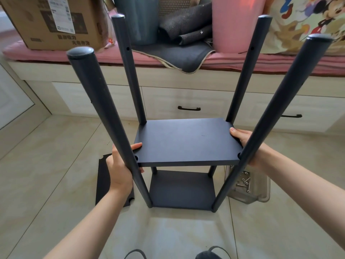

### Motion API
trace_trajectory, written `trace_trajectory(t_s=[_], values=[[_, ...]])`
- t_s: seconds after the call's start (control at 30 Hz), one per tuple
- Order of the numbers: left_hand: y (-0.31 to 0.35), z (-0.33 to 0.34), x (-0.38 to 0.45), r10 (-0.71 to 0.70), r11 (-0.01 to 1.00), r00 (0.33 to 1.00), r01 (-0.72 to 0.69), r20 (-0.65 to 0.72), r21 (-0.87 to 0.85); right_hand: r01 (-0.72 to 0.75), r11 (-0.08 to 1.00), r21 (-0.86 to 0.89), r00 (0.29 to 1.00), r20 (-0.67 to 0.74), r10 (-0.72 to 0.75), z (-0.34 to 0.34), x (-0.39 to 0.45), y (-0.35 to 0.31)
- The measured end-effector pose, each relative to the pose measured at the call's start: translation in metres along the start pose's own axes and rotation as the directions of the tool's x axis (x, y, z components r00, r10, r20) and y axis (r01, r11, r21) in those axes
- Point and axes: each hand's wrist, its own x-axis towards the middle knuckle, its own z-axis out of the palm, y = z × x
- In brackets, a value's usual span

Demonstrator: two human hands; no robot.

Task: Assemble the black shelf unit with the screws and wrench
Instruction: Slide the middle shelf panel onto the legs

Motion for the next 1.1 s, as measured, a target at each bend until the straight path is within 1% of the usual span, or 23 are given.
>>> trace_trajectory(t_s=[0.2,0.3,0.43,0.6,0.67,0.8,0.83,0.93,1.0,1.1], values=[[0.001,-0.004,0.007,0.064,0.997,0.996,-0.067,0.069,0.044,0.009,1.0,-0.007,1.0,0.003,-0.009,-0.003,0.002,-0.001],[0.001,-0.005,0.009,0.089,0.995,0.993,-0.093,0.074,0.048,0.006,1.0,-0.006,1.0,0.016,-0.006,-0.004,0.001,-0.001],[0.003,-0.003,0.012,0.098,0.992,0.994,-0.101,0.045,0.071,-0.007,1.0,-0.022,1.0,0.028,0.008,-0.008,-0.001,-0.003],[-0.002,0.005,0.013,0.089,0.99,0.994,-0.082,-0.056,0.116,0.019,1.0,-0.017,0.999,0.026,-0.019,-0.008,-0.002,-0.001],[-0.005,0.004,0.009,0.082,0.986,0.996,-0.076,-0.034,0.146,0.023,1.0,-0.01,0.999,0.032,-0.023,-0.007,-0.004,0.0],[-0.01,-0.005,-0.001,0.042,0.976,0.997,-0.056,0.067,0.211,0.034,0.999,0.004,0.999,0.033,-0.034,-0.006,-0.005,0.0],[-0.012,-0.004,-0.003,0.029,0.974,0.997,-0.045,0.074,0.224,0.034,0.999,0.002,0.999,0.029,-0.034,-0.005,-0.006,0.001],[-0.011,0.004,-0.006,-0.009,0.972,1.0,0.007,0.008,0.237,0.015,1.0,-0.011,1.0,0.004,-0.015,-0.002,-0.009,0.003],[-0.009,0.008,-0.007,-0.002,0.97,1.0,0.01,-0.031,0.243,0.01,1.0,-0.016,1.0,-0.021,-0.01,-0.001,-0.011,0.004],[-0.009,0.009,-0.005,0.007,0.973,0.999,0.005,-0.051,0.232,0.021,1.0,0.004,0.999,-0.035,-0.021,0.003,-0.014,0.006]])
